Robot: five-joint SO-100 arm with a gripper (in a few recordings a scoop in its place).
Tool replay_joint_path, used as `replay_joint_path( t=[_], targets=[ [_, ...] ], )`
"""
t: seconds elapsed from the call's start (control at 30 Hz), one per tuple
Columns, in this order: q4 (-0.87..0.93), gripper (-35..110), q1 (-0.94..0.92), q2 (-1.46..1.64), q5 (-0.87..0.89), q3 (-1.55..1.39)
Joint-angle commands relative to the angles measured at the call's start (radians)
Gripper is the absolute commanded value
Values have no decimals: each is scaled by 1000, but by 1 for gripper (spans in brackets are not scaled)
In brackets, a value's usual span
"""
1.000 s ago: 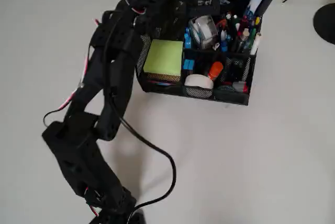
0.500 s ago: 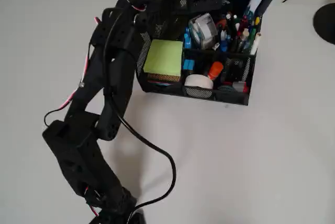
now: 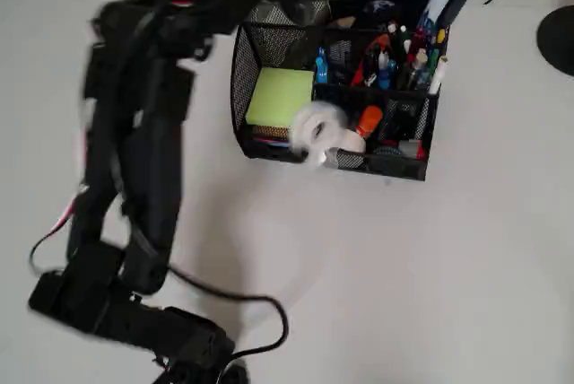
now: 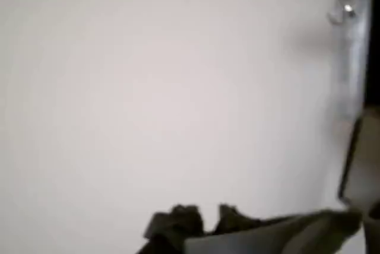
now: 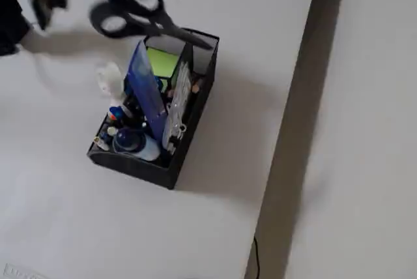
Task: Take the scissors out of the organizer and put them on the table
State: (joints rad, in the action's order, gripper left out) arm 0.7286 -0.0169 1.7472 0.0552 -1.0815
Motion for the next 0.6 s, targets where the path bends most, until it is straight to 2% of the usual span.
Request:
replay_joint_path(
  t=[0.0,0.57],
  targets=[
    [155,0,21,239,18,54],
    [854,0,84,609,9,-2]
  ],
)
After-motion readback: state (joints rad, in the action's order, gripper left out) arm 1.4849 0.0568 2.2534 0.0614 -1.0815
